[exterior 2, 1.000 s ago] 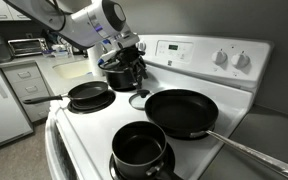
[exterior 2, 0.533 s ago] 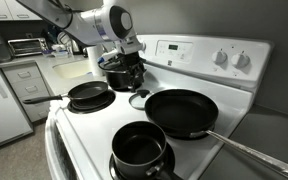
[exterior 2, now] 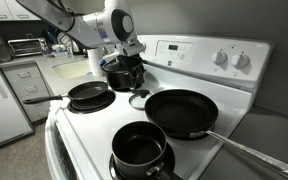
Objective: Pick the lid on the stove and cover the pot on the bottom right
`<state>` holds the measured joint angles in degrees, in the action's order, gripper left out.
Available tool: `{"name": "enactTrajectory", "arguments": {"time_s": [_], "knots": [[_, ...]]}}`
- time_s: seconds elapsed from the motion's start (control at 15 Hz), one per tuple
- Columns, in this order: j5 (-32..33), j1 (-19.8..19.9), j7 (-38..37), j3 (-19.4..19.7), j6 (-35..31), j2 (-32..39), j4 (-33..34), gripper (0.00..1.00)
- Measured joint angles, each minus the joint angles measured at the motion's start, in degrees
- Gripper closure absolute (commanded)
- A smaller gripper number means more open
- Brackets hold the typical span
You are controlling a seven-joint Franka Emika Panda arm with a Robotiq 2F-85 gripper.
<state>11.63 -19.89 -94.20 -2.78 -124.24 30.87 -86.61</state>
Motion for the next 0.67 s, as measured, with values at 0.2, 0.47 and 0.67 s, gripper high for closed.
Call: {"name": "enactTrajectory", "arguments": {"time_s": [0.2, 0.47, 0.67], "knots": [[1.2, -0.4, 0.0, 0.1, 0.0, 1.8, 0.3, 0.0], [3.3, -1.1, -1.1, 1.7, 0.0, 6.8, 3.5, 0.0], [3.2, -1.3, -2.0, 2.6, 0.2, 10.0, 8.0, 0.0]]}}
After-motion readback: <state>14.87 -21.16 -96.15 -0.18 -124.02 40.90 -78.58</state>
